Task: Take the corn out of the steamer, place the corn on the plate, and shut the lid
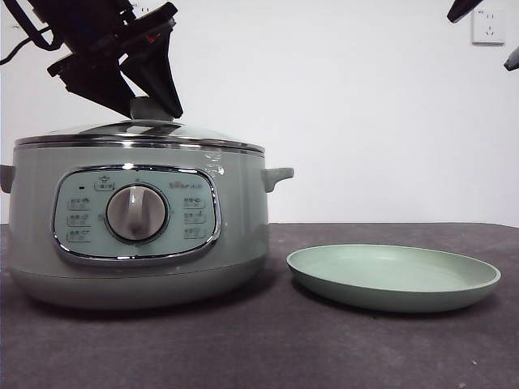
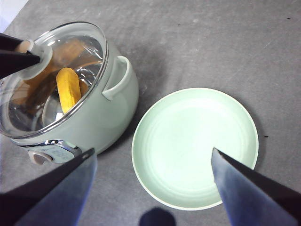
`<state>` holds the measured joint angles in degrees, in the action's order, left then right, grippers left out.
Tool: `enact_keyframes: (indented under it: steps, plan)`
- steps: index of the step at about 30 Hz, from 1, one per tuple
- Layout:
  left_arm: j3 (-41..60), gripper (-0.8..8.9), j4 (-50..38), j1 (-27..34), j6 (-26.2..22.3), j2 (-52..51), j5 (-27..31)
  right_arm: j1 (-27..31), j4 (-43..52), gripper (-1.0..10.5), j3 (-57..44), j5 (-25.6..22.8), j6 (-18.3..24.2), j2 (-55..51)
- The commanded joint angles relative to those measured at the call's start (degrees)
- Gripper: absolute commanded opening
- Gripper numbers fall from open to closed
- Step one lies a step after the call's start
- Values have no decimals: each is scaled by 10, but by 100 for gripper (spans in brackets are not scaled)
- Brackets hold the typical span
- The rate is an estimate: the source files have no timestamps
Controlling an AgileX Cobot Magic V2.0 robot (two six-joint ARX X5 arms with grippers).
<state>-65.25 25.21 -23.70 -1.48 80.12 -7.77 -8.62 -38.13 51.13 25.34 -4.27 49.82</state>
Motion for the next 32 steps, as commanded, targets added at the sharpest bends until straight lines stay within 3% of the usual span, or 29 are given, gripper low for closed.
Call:
enact_keyframes:
  steps: [1,5,11,16,24,32]
  plan:
    - [3,-9,-2,-1,-5,-1,3,-1,3,409,0,1,-2,1]
    - [3,-9,-3,-1,-2,-50,23,-26,31,409,0,3,-3,6]
    - [3,-9,10,-1,-2,-211,121,-135,77,409,49,1,-8,104]
    - [3,-9,70,-1,-3,-338,204,-235,75,405,179,0,10,272]
    - [3,-9,109,-1,-3,-432,259,-306,3,405,378,-6,55,473]
    - [3,-9,127,-1,-3,-472,259,-356,-81,405,553,-106,129,643]
